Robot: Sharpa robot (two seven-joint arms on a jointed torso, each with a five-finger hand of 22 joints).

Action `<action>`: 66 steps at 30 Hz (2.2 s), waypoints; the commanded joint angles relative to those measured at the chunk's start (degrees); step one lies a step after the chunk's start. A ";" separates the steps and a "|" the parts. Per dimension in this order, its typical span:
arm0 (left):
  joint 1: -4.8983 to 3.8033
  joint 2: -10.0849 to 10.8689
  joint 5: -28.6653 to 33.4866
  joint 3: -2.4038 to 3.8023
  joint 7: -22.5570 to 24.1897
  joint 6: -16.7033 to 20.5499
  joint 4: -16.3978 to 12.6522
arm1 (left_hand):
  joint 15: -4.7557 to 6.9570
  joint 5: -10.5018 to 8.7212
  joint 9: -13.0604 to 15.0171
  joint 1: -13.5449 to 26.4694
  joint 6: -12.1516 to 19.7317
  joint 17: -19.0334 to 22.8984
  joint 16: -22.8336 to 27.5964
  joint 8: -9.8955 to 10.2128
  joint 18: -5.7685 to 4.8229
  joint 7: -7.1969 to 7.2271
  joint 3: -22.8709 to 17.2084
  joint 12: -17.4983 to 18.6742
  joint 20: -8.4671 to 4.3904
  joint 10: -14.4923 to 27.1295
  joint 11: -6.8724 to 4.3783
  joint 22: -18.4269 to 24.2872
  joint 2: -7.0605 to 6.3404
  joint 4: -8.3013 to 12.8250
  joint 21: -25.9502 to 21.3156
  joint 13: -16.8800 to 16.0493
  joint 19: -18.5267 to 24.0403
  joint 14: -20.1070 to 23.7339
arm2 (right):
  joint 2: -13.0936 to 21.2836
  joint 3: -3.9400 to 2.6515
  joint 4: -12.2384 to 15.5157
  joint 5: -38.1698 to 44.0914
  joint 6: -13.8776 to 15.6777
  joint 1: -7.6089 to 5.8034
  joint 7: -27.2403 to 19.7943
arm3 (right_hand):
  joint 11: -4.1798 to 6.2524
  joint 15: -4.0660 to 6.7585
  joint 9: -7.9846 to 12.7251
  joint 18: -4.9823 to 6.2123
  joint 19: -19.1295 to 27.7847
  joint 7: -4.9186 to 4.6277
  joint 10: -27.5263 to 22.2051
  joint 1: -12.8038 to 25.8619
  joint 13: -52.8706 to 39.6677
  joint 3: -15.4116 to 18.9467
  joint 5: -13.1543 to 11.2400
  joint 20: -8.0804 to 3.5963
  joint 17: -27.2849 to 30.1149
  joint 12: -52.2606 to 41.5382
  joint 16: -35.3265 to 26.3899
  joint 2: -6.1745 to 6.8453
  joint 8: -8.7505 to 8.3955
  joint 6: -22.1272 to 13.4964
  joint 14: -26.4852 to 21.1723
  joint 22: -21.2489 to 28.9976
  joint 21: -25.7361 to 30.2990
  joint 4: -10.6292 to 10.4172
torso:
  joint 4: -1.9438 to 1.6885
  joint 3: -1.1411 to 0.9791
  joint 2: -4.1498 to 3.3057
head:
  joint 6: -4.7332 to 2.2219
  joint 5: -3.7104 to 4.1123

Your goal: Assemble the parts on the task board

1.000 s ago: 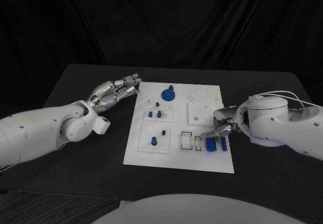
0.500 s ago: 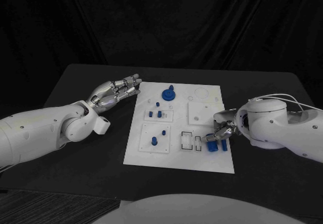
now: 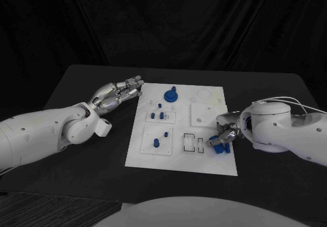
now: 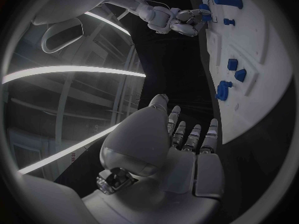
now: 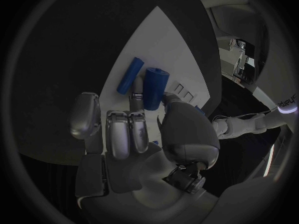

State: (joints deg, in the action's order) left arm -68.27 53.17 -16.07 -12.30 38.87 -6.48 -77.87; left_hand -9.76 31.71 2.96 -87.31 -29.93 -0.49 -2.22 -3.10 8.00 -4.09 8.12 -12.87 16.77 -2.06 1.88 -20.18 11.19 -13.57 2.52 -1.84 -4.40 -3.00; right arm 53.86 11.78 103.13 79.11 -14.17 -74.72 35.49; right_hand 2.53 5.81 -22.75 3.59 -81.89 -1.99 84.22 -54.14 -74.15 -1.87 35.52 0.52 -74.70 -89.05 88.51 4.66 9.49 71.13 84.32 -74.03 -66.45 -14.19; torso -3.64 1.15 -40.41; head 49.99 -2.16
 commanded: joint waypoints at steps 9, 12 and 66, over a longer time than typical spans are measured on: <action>0.21 -0.13 0.30 0.05 5.89 -0.87 0.01 | -0.82 0.87 0.05 -0.87 -0.60 -0.58 -1.04 -0.01 1.10 -0.09 0.27 -0.97 0.01 0.50 0.72 0.64 0.12 1.03 -0.08 -0.06 -0.77 0.00 | 0.38 0.04 0.38 -8.28 8.79 0.24 0.06 | 0.33 0.27 0.15 1.39 -0.26 0.52 5.78 -9.13 -15.85 -7.40 14.43 -0.09 -11.84 -0.95 -0.88 0.56 -2.18 -2.76 4.84 -9.15 1.66 6.78 | 0.04 -0.01 0.04 | 0.01 -0.19; 0.24 -0.14 0.30 0.05 5.86 -0.89 0.02 | -0.87 0.92 0.05 -0.92 -0.61 -0.58 -1.05 0.00 1.08 -0.09 0.21 -0.97 0.01 0.50 0.73 0.62 0.14 1.09 -0.07 -0.06 -0.78 -0.01 | 0.54 0.03 0.60 -11.18 10.87 0.24 -0.10 | 0.34 0.30 -0.49 1.39 -0.29 0.49 5.78 -9.26 -15.85 -8.81 16.73 -0.18 -11.86 -0.95 -0.88 0.77 -1.90 -2.77 4.85 -9.18 1.83 7.75 | 0.03 -0.01 0.04 | 0.01 -0.23; 0.42 -0.28 0.30 0.05 5.24 -1.69 0.17 | -1.28 1.25 0.03 -1.38 -0.51 -0.63 -1.28 0.05 0.94 -0.18 -0.40 -0.98 0.02 0.52 0.82 0.64 0.30 1.74 -0.05 -0.04 -0.89 -0.21 | -4.05 0.03 -1.34 -35.93 15.20 0.14 0.63 | -0.65 -0.53 -3.55 1.89 0.27 -0.55 5.78 0.35 -15.85 -9.96 -0.95 0.55 -12.51 -0.95 -0.54 -1.29 -2.26 -6.15 5.00 -8.60 5.11 5.49 | 0.01 0.01 0.01 | 0.01 -0.35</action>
State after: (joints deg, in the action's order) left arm -67.94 52.97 -16.07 -12.30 38.87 -7.23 -77.68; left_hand -10.56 31.85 2.96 -88.14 -29.92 -0.49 -2.88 -3.10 8.00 -4.10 8.75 -12.87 16.69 -1.82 2.07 -20.15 11.42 -12.93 2.52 -1.84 -4.49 -2.80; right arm 49.85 11.83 101.70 41.69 0.77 -74.75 35.37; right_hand 1.77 4.92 -25.00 3.60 -81.88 -2.80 83.75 -54.09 -74.14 -6.11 33.99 0.53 -74.70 -89.05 88.51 3.77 6.65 65.77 83.97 -74.05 -62.66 -9.24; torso -3.64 1.16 -40.41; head 49.99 -2.44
